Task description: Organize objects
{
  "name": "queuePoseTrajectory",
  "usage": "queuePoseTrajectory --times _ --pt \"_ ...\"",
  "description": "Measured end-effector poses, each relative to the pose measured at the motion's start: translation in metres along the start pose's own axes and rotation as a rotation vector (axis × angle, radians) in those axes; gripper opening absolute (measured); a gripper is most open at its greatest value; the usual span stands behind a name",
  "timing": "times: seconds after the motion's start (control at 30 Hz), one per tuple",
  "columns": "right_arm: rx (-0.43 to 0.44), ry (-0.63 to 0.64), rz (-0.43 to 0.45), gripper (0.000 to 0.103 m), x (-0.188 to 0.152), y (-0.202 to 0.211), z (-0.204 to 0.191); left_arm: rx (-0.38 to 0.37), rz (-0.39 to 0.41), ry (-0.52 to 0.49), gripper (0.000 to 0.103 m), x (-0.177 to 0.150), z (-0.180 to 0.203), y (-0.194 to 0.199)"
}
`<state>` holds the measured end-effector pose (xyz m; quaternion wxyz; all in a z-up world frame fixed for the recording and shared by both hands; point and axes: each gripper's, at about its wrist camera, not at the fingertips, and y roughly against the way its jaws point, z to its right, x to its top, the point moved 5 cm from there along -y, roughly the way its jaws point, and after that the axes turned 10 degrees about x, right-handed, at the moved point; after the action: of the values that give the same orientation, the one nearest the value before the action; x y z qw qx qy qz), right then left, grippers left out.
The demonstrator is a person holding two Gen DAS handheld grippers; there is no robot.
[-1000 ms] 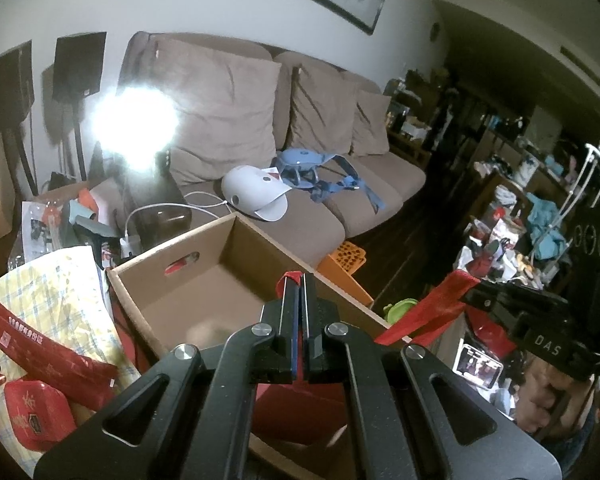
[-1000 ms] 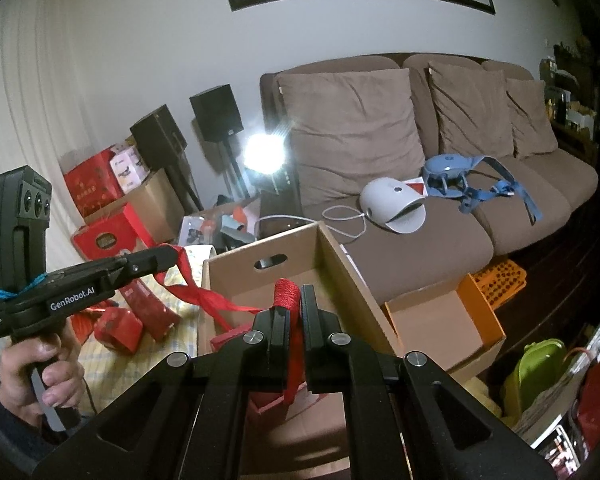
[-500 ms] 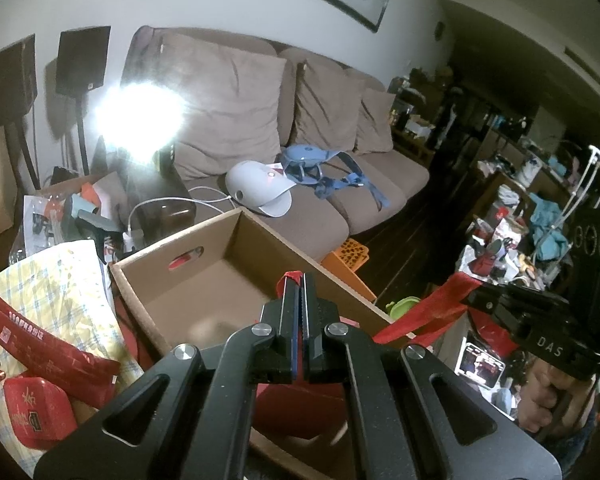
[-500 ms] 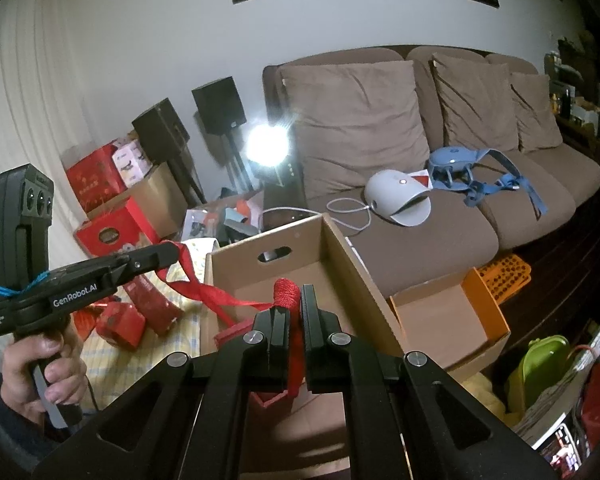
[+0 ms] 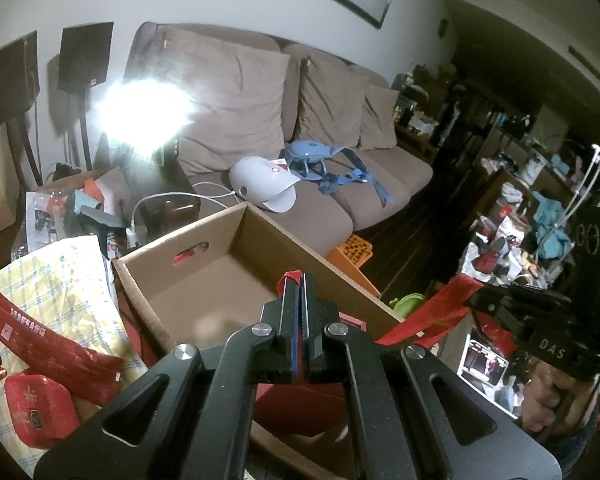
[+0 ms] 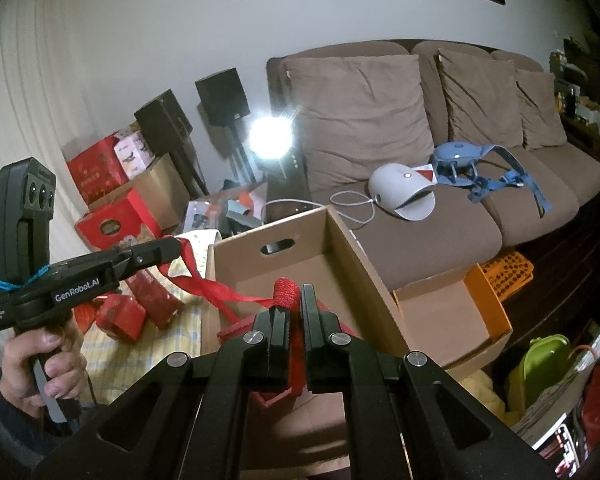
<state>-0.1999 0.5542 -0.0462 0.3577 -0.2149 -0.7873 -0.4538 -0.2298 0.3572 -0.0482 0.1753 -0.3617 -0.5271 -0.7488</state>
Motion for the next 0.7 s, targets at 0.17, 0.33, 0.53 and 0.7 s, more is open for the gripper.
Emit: queuePoseTrajectory --times 0.17,0.33,0.53,0.7 --pt "0.004 0.004 -0.011 0.004 -0.002 -0.003 -0.002 0.002 -0.002 -0.002 0.001 -0.001 -0.001 0.000" --pt "0.006 0.006 -0.017 0.004 -0.003 -0.005 -0.003 0.008 -0.014 0.002 0.001 -0.006 -0.004 -0.004" --pt "0.006 0.007 -0.028 0.004 -0.004 -0.007 -0.003 0.015 -0.024 0.014 0.001 -0.009 -0.007 -0.008" --pt "0.007 0.010 -0.039 0.004 -0.005 -0.010 -0.004 0.017 -0.027 0.013 0.001 -0.011 -0.006 -0.010"
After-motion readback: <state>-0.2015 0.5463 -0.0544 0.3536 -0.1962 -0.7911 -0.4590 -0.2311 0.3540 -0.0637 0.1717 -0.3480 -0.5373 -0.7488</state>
